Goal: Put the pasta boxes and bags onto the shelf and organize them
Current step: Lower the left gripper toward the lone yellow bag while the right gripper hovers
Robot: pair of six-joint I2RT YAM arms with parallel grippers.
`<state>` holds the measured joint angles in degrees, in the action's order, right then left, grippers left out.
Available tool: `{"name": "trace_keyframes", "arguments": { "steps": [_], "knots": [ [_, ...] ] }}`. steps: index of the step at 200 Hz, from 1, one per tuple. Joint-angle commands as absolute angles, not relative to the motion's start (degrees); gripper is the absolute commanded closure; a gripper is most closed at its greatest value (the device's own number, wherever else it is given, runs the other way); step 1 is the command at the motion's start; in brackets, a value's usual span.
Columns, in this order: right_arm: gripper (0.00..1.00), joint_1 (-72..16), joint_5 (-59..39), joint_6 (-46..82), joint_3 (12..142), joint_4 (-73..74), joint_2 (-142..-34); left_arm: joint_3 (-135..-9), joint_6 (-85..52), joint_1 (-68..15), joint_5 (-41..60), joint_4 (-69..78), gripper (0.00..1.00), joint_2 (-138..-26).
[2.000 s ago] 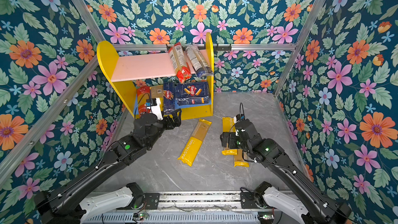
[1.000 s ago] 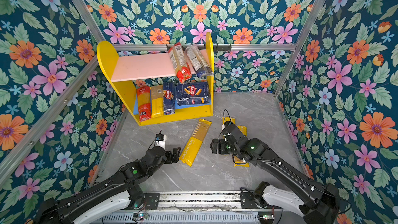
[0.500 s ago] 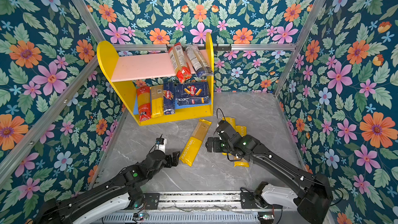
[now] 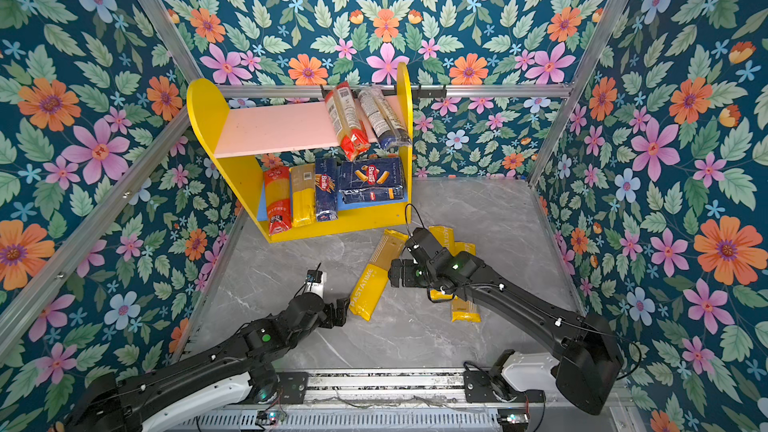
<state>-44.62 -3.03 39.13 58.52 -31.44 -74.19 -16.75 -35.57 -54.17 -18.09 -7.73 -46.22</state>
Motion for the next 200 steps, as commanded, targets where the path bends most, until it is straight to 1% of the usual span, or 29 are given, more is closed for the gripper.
{"name": "trace_keyframes", "arguments": {
  "steps": [1, 92, 143, 200],
  "knots": [
    [0.01, -44.60, -2.61, 38.13, 59.15, -30.37, -74.54, -17.78, -35.01, -54.64, -18.88, -6.25, 0.00, -47.55],
    [0.01, -44.60, -0.64, 37.29, 57.15, -30.59, -72.16, -19.64, -35.76, -59.28, -19.95, -3.96, 0.00, -53.20],
    [0.01, -44.55, 0.50, 37.31, 55.06, -30.64, -70.40, -21.70, -35.69, -63.71, -23.19, 0.64, 0.00, -62.03],
    [0.01, -43.55, 1.37, 37.36, 50.23, -30.60, -65.08, -23.89, -34.01, -65.76, -24.83, 6.48, 0.00, -71.72]
  ]
}}
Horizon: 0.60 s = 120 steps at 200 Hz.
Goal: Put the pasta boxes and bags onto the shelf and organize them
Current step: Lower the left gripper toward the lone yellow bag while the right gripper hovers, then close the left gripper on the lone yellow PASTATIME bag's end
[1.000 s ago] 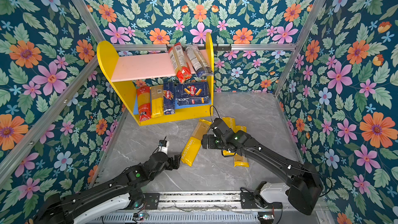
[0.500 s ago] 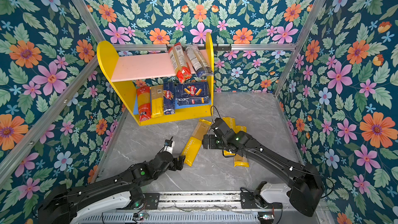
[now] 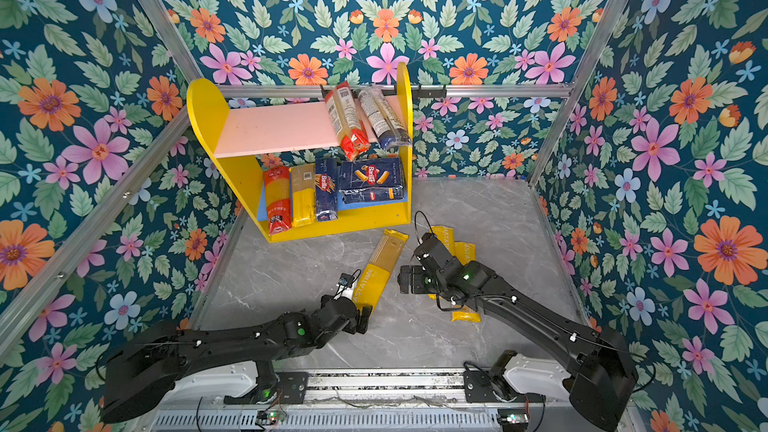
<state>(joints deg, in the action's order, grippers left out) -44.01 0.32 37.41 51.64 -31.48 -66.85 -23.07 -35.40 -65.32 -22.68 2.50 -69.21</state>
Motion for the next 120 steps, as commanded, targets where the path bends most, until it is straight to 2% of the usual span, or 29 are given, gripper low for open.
{"name": "trace_keyframes", "arguments": {
  "steps": [1, 120],
  "knots": [
    [0.01, -43.53, 1.39, 37.31, 50.12, -30.59, -65.02, -23.86, -33.92, -65.75, -24.89, 6.62, 0.00, -71.85],
    [0.01, -37.81, -0.83, 35.41, 44.13, -33.22, -55.07, -25.61, -30.61, -66.08, -27.49, 21.30, 0.00, -88.38]
  ]
}}
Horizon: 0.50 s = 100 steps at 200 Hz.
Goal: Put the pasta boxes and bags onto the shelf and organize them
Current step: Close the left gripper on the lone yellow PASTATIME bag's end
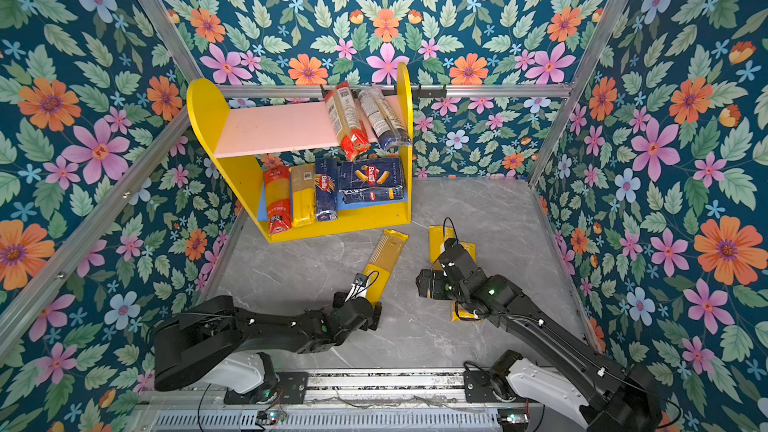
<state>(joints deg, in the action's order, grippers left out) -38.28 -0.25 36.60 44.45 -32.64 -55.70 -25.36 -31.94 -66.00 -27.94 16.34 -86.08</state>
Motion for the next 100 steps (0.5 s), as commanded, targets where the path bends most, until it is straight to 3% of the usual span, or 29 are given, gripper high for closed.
{"name": "trace_keyframes", "arguments": {
  "steps": [1, 74, 100],
  "knots": [
    [0.01, -37.76, -0.86, 35.42, 44.12, -33.22, -55.04, -25.68, -30.56, -66.04, -27.50, 21.46, 0.00, -88.44],
    [0.01, -36.75, -1.19, 34.11, 45.43, -34.34, -55.80, -25.53, -29.71, -65.96, -27.08, 29.06, 0.00, -97.68],
    [0.01, -36.65, -1.14, 33.78, 46.13, -34.58, -56.40, -26.58, -29.32, -65.92, -26.60, 28.85, 0.06, -99.31]
  ]
}}
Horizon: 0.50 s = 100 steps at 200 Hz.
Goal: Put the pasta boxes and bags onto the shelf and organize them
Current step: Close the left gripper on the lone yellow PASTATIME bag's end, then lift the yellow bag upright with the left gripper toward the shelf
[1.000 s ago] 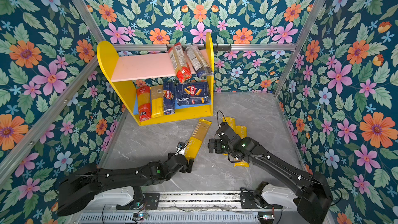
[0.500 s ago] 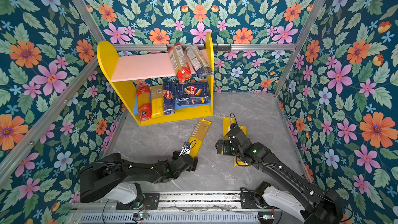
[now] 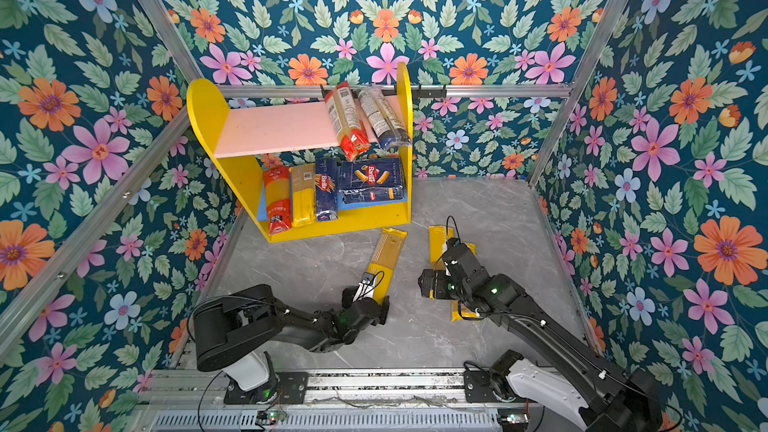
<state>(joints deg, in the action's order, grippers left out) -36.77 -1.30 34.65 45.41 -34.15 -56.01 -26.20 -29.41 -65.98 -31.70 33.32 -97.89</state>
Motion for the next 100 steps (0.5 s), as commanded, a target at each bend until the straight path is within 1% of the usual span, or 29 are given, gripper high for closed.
{"name": "trace_keyframes", "arguments": {
  "steps": [1, 14, 55, 65, 79, 91, 100],
  "knots": [
    [0.01, -36.69, -1.14, 33.76, 46.14, -34.60, -56.41, -26.61, -29.29, -65.92, -26.62, 28.84, 0.06, -99.31],
    [0.01, -36.64, -1.14, 33.79, 46.43, -34.71, -56.67, -26.81, -29.03, -65.96, -26.46, 28.74, 0.12, -99.49],
    [0.01, -36.67, -1.20, 33.68, 47.45, -35.55, -56.69, -26.57, -28.49, -65.93, -25.87, 29.00, 0.40, -99.23],
    [0.01, -36.67, -1.07, 33.76, 47.63, -35.81, -56.54, -26.46, -28.22, -65.94, -25.61, 29.00, 0.52, -99.14],
    [0.01, -36.65, -1.12, 33.77, 47.88, -36.18, -56.30, -26.35, -28.13, -65.92, -25.43, 28.92, 0.72, -98.81],
    [0.01, -36.69, -1.07, 33.87, 47.96, -36.45, -55.95, -26.11, -28.13, -65.92, -25.50, 28.74, 0.84, -98.38],
    [0.01, -36.65, -1.08, 34.01, 47.99, -36.65, -55.65, -25.86, -28.22, -65.93, -25.62, 28.57, 0.91, -97.90]
  ]
}}
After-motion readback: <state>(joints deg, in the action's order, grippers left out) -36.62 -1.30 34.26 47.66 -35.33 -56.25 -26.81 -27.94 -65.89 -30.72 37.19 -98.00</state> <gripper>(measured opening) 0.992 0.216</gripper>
